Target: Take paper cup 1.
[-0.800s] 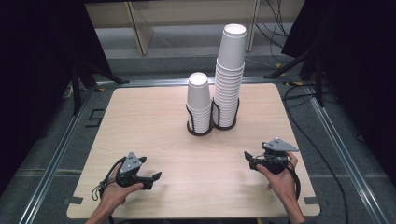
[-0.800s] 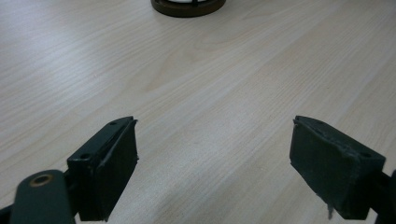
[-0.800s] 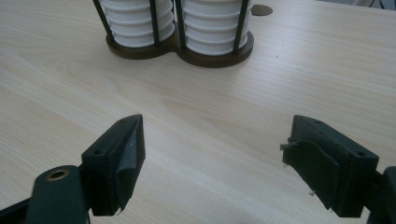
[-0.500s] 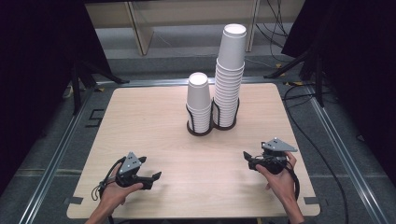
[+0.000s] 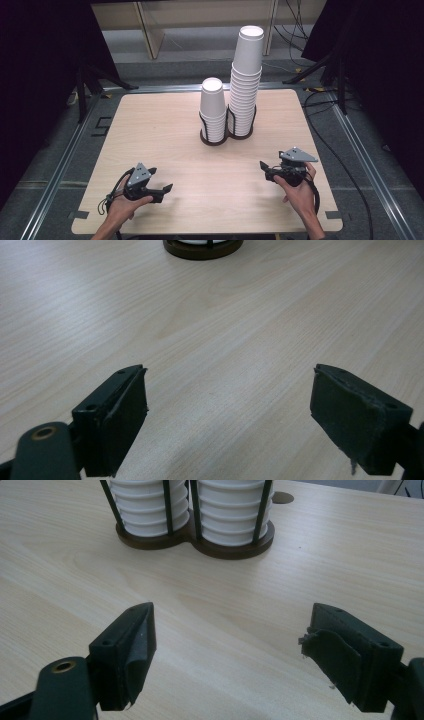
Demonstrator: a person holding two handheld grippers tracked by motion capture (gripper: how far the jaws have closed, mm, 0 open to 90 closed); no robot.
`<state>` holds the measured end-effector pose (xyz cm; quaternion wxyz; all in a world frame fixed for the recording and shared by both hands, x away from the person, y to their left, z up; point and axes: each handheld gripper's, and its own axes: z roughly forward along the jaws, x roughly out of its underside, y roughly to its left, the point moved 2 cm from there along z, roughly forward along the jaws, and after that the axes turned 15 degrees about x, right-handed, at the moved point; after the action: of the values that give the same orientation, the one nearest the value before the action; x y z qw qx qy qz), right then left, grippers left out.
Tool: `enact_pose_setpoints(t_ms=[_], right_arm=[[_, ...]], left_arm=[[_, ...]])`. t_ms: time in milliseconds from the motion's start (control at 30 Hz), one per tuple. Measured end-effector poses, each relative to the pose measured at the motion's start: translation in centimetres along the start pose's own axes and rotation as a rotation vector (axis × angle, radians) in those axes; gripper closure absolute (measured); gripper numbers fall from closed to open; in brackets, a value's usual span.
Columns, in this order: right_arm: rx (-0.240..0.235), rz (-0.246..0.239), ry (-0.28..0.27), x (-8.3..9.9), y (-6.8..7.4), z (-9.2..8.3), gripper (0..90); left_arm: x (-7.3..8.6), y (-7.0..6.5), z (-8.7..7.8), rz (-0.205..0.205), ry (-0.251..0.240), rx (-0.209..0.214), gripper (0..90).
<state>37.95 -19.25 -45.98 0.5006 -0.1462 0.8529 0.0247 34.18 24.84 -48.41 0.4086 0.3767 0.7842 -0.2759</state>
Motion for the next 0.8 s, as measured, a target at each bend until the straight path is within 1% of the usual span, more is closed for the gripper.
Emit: enact_pose_setpoints(t_ms=[33,67,200,267,300,533,667,700,733,800], right_arm=[[-0.002,0.001,0.003,-0.1,0.0,-0.1,21.4],[0.0,-0.001,-0.002,-0.1,0.0,-0.1,21.5],[-0.001,0.003,-0.013,-0.3,0.1,-0.2,22.0],[-0.009,0.009,-0.01,-0.4,0.3,-0.3,22.2],[-0.012,0.012,-0.012,-0.5,0.3,-0.3,22.5],[-0.014,0.005,-0.031,-1.0,0.6,-0.3,22.6],[-0.022,0.011,-0.035,-1.4,0.8,-0.4,22.6],[-0.023,0.0,-0.047,-1.5,0.8,-0.3,22.6],[-0.026,0.007,-0.041,-1.5,0.9,-0.3,22.6],[-0.034,0.002,-0.044,-1.9,1.2,-0.3,22.6]], left_arm=[[0.0,0.0,0.0,-0.001,0.0,0.0,14.9],[0.0,0.0,-0.2,0.007,0.023,-0.006,14.9],[0.0,0.1,-0.1,0.006,0.019,-0.005,15.0],[0.0,0.1,-0.1,0.003,0.018,-0.004,14.9],[0.0,0.1,-0.1,0.009,0.02,-0.006,14.9],[0.0,0.1,-0.1,0.003,0.021,-0.005,14.9],[0.0,0.1,-0.1,0.005,0.02,-0.007,15.0],[0.0,0.1,-0.1,0.004,0.021,-0.006,14.9],[0.0,0.1,-0.1,0.004,0.023,-0.007,14.9],[0.0,0.1,-0.1,0.001,0.02,-0.005,14.9]])
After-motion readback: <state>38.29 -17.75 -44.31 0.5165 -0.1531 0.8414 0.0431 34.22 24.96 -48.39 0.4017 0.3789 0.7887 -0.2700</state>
